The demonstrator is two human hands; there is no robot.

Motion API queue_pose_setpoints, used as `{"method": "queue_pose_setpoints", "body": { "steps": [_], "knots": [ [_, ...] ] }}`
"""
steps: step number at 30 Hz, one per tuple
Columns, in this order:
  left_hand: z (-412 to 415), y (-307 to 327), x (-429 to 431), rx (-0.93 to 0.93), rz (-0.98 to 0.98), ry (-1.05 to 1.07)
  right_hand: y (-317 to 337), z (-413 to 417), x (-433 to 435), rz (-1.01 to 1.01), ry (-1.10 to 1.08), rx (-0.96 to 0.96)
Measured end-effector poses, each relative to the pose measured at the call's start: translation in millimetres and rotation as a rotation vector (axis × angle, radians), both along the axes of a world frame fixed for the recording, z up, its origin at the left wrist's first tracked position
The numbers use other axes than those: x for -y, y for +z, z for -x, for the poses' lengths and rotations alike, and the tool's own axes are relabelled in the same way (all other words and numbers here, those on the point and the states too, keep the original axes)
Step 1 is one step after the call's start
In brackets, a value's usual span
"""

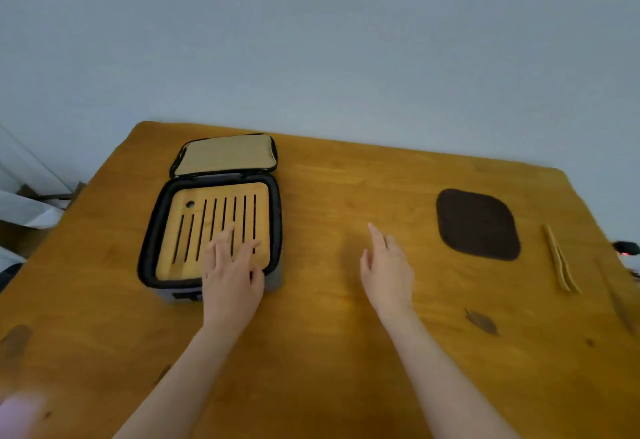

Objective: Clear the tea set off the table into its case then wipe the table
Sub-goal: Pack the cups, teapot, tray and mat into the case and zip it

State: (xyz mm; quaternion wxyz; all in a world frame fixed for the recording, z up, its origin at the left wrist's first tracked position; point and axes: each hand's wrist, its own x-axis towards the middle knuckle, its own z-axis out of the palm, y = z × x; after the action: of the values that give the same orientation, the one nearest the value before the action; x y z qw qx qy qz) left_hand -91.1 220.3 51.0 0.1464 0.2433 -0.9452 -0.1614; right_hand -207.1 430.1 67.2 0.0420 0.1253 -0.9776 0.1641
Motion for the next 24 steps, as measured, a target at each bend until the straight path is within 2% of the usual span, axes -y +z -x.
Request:
{"method": "queue_pose_setpoints", "body": {
  "steps": [8, 15, 19, 24],
  "knots": [
    [57.3, -6.8, -134.0, 0.011, -0.041, -0.217, -27.9, 47.1, -127.8, -0.038, -0.085, 0.009],
    [95.3, -16.8, -234.3, 0.071, -0.117, -0.243, -50.7, 101.9, -239.4, -0.146, -0.175, -0.041],
    [97.2, -21.7, -261.0, 0.111, -0.113, -0.21, -63.8, 132.2, -280.3, -0.217, -0.257, -0.037],
    [92.8, -23.1, -264.1, 0.155, -0.097, -0.177, -73.4, 164.8, -308.1, -0.251, -0.389, 0.088]
  ]
}}
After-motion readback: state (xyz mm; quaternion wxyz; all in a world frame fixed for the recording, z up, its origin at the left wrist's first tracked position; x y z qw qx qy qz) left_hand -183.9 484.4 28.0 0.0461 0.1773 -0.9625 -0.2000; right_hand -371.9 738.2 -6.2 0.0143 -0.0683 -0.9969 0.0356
